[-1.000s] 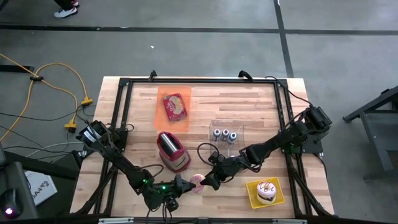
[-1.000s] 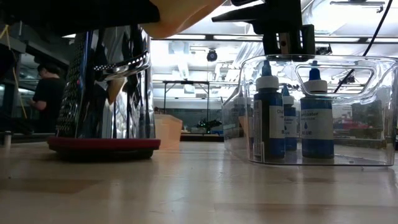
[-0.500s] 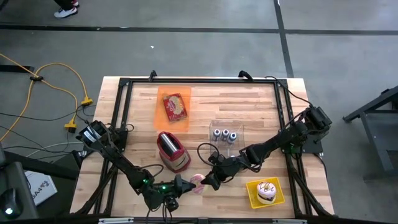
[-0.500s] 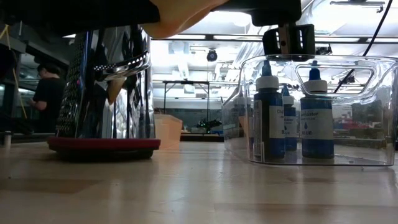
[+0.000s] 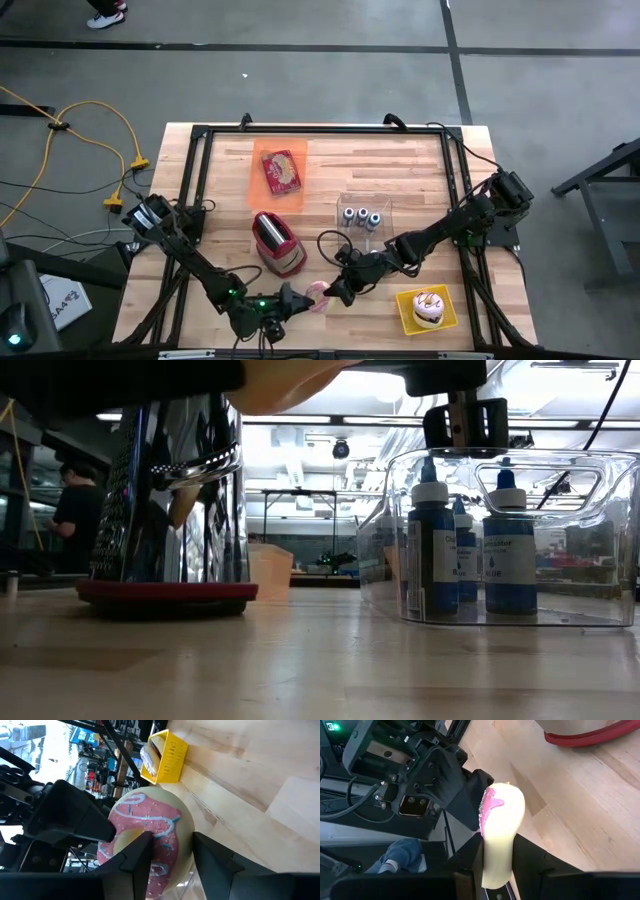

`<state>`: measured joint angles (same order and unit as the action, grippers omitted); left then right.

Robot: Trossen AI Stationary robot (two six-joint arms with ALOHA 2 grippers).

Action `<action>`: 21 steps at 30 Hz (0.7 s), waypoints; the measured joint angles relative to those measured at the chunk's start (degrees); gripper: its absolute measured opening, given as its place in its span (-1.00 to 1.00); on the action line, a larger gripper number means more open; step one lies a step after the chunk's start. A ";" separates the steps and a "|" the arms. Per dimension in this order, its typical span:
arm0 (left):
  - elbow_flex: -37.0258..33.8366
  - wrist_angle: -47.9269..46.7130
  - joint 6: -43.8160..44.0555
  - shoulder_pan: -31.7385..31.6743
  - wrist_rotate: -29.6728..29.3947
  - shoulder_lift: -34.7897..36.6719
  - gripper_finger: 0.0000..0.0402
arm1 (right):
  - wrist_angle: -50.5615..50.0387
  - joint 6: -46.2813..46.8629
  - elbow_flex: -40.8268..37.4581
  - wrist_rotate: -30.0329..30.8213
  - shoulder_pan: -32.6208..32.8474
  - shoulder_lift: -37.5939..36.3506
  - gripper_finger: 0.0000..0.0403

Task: Pick & Place Food Item
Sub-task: Put the pink donut into the yellow bin

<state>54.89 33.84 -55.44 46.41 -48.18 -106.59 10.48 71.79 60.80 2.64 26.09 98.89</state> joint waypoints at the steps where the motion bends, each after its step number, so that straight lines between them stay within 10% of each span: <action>1: 0.00 0.38 0.00 0.25 0.00 -0.02 -0.32 | 0.01 0.00 0.00 -0.12 0.00 0.00 -0.62; 21: 0.07 4.19 4.26 3.48 -2.72 0.00 -0.32 | -1.26 -0.97 0.00 -9.04 2.20 -0.40 -0.78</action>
<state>54.96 38.02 -51.19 49.89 -50.90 -106.59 9.22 70.82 60.80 -6.40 28.29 98.49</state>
